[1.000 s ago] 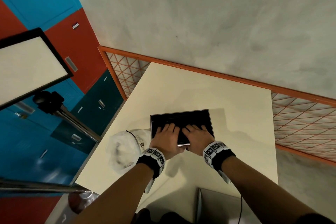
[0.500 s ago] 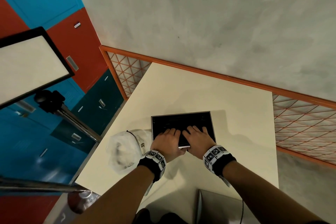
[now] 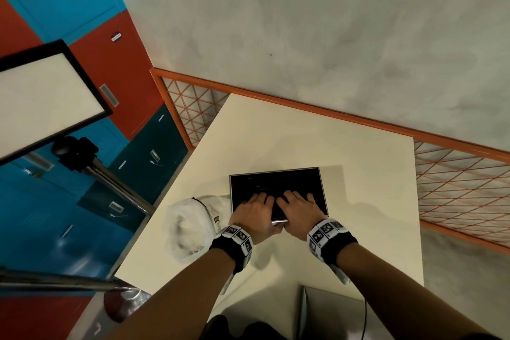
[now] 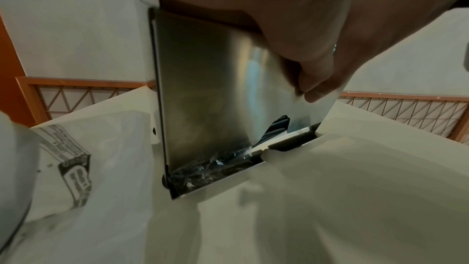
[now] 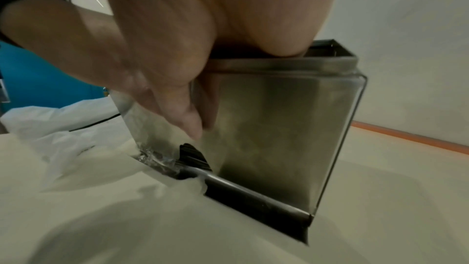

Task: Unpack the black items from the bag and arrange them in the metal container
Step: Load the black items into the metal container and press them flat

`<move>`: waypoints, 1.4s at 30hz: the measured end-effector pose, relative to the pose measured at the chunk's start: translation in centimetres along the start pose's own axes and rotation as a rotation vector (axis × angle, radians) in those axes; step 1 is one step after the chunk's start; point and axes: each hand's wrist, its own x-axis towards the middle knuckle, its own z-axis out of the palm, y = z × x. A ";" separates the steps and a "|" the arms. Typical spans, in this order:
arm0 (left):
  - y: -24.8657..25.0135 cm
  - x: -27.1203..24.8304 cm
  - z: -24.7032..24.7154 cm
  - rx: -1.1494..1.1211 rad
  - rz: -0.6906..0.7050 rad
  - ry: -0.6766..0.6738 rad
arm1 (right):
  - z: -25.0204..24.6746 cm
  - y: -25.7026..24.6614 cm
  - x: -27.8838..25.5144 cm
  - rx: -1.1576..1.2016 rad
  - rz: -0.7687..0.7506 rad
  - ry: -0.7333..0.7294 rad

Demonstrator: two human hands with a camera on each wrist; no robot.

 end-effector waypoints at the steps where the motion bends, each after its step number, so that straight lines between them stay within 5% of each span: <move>1: 0.0 0.1 0.0 0.000 -0.001 -0.005 | 0.0 0.1 0.1 0.006 0.008 -0.007; 20: 0.1 0.1 0.1 0.008 -0.022 -0.079 | 0.6 0.6 0.3 0.068 -0.003 -0.044; 29: 0.4 -0.4 0.2 0.017 -0.039 -0.091 | 1.0 0.4 -0.8 0.038 0.003 0.056; 42: -0.3 -1.0 0.7 0.046 0.156 0.133 | 0.9 0.6 -1.8 0.027 -0.049 0.168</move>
